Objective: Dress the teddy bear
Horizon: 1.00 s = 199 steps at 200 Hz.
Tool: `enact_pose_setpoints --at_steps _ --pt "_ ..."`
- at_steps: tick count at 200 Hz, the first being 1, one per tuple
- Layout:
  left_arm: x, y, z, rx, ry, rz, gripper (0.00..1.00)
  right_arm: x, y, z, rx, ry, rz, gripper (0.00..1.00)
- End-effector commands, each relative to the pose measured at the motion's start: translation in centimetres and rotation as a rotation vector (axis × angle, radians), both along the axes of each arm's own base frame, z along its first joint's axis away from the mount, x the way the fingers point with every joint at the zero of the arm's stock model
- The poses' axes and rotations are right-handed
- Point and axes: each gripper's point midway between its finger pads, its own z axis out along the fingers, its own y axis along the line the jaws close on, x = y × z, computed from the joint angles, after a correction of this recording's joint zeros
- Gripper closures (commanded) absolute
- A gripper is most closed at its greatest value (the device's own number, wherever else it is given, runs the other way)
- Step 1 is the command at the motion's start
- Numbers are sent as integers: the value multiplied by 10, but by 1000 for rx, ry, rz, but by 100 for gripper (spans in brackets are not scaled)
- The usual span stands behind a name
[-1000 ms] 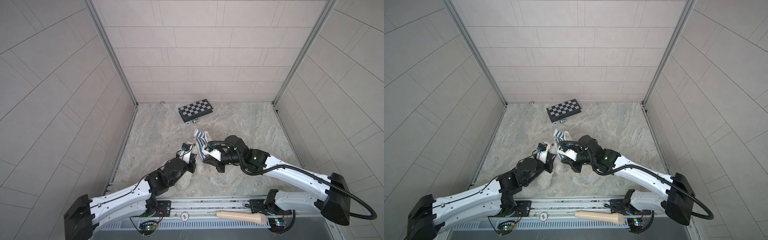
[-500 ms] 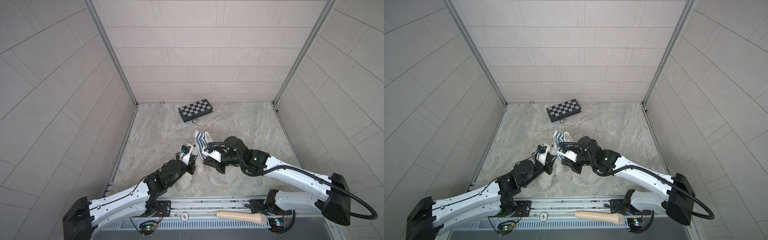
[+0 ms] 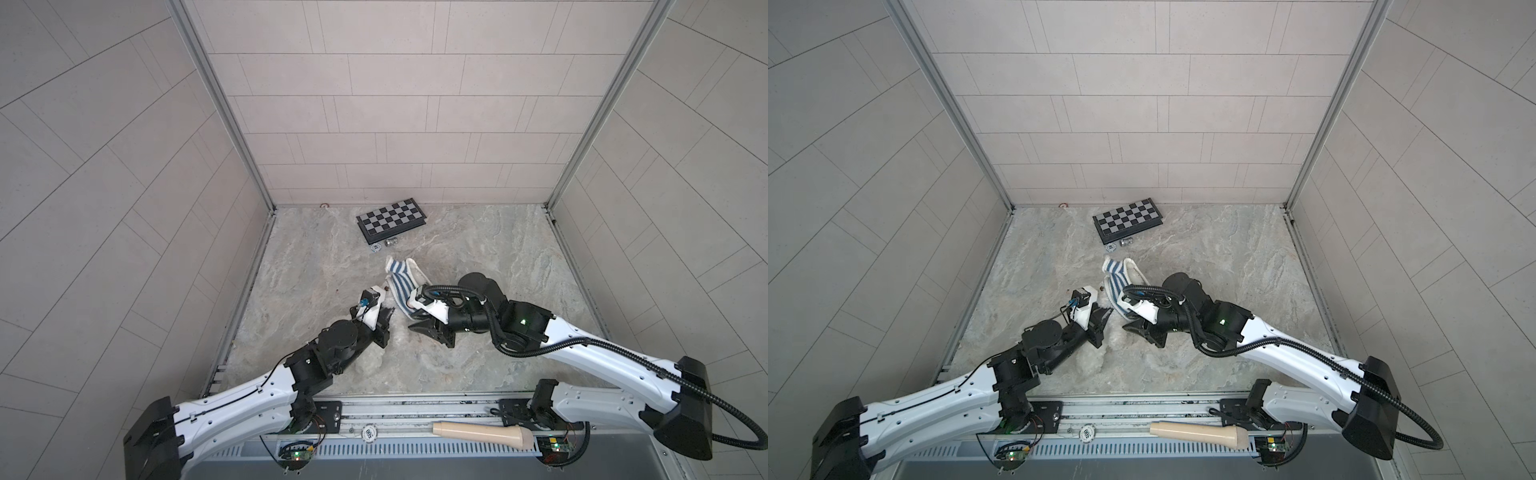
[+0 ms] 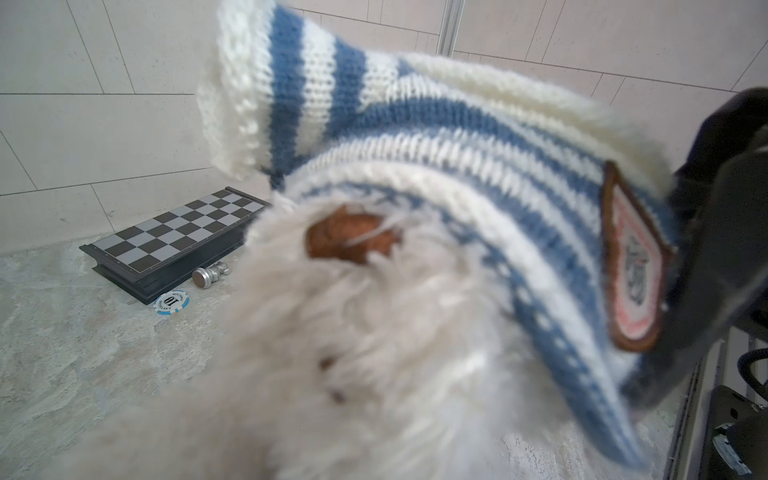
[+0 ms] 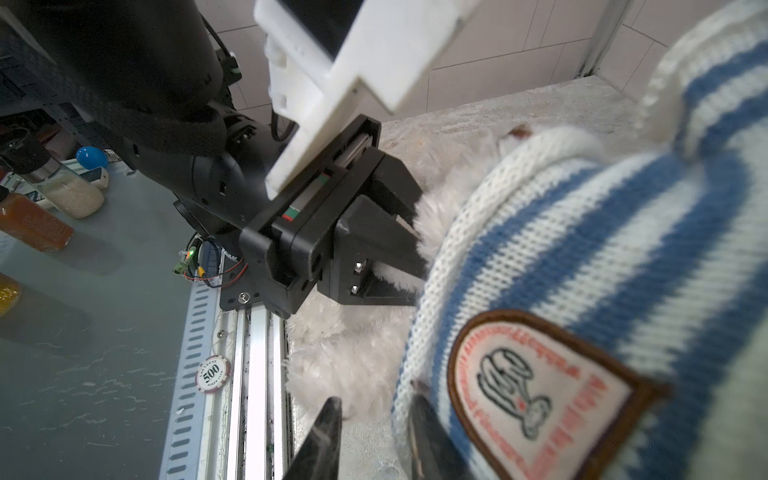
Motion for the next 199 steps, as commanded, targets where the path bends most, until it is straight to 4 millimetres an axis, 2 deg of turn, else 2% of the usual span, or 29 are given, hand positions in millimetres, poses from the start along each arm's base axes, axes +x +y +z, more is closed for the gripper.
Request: enact_pose_setpoints --at_steps 1,14,69,86,111,131,150,163,177,199 --pt "2 4 24 -67 -60 23 100 -6 -3 7 7 -5 6 65" --pt "2 5 24 -67 -60 25 100 -8 -4 9 11 9 6 64" --pt "3 12 21 -38 -68 51 100 -21 -3 43 120 95 17 55" --pt "3 11 19 -23 -70 50 100 -17 -5 51 112 131 -16 54" --pt "6 15 18 3 -79 75 100 -26 -3 66 113 181 22 53" --pt "7 17 18 15 -90 85 100 -29 -9 90 142 171 21 53" --pt "8 18 17 26 -95 90 100 -19 -18 121 208 155 -35 53" --pt "8 18 17 34 -99 90 100 0 -28 134 239 146 -129 52" --pt "8 18 16 42 -102 89 100 26 -39 138 258 168 -227 52" --pt "7 18 15 53 -112 83 100 67 -51 130 257 227 -355 56"
